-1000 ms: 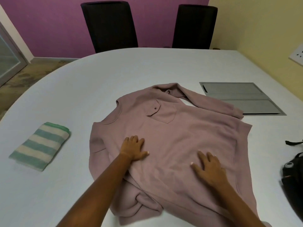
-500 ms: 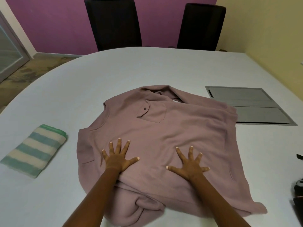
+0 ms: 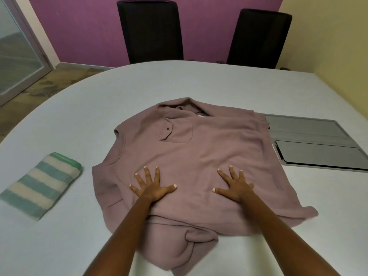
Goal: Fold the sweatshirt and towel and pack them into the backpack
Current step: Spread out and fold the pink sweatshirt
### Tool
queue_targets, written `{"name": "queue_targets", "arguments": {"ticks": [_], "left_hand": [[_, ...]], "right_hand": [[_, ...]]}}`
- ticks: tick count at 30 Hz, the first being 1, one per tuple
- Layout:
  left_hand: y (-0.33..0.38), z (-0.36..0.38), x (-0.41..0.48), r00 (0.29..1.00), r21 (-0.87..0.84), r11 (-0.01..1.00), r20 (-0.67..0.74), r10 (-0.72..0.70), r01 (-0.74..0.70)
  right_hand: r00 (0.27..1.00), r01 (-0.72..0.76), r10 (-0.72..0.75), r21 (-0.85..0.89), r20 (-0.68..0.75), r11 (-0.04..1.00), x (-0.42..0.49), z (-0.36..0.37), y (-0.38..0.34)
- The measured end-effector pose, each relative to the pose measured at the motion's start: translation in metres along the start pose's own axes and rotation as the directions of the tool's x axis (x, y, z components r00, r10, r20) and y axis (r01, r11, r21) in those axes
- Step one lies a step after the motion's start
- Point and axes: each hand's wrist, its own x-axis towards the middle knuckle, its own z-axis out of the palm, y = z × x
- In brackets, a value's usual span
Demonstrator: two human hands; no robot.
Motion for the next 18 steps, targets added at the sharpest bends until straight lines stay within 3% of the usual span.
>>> {"name": "queue_targets", "arguments": {"ticks": [5,8,10,12,16,18], "left_hand": [[-0.013,-0.004,-0.008,0.993,-0.130,0.987,0.054,0.102,-0.095],[-0.016,0.002,-0.017,0.989,-0.063,0.989,0.060,0.137,-0.133],[-0.019,0.009,-0.027,0.982,0.037,0.982,-0.025,0.186,-0.185],[-0.025,0.016,-0.037,0.952,0.066,0.965,-0.160,0.262,-0.254],[-0.047,0.022,-0.063,0.796,0.062,0.894,-0.433,0.424,-0.443],[-0.062,0.025,-0.073,0.737,0.128,0.880,-0.499,0.455,-0.457]], "right_hand": [[0.984,0.030,-0.042,-0.076,-0.170,0.997,-0.030,0.031,-0.005],[0.930,0.114,-0.065,0.118,-0.361,0.986,-0.059,0.056,-0.014],[0.839,0.242,-0.078,0.242,-0.538,0.940,-0.079,0.070,-0.019],[0.782,0.352,-0.113,0.285,-0.613,0.892,-0.103,0.083,-0.030],[0.649,0.517,-0.285,0.135,-0.706,0.845,-0.142,0.103,-0.048],[0.616,0.520,-0.268,0.127,-0.741,0.844,-0.148,0.111,-0.049]]}}
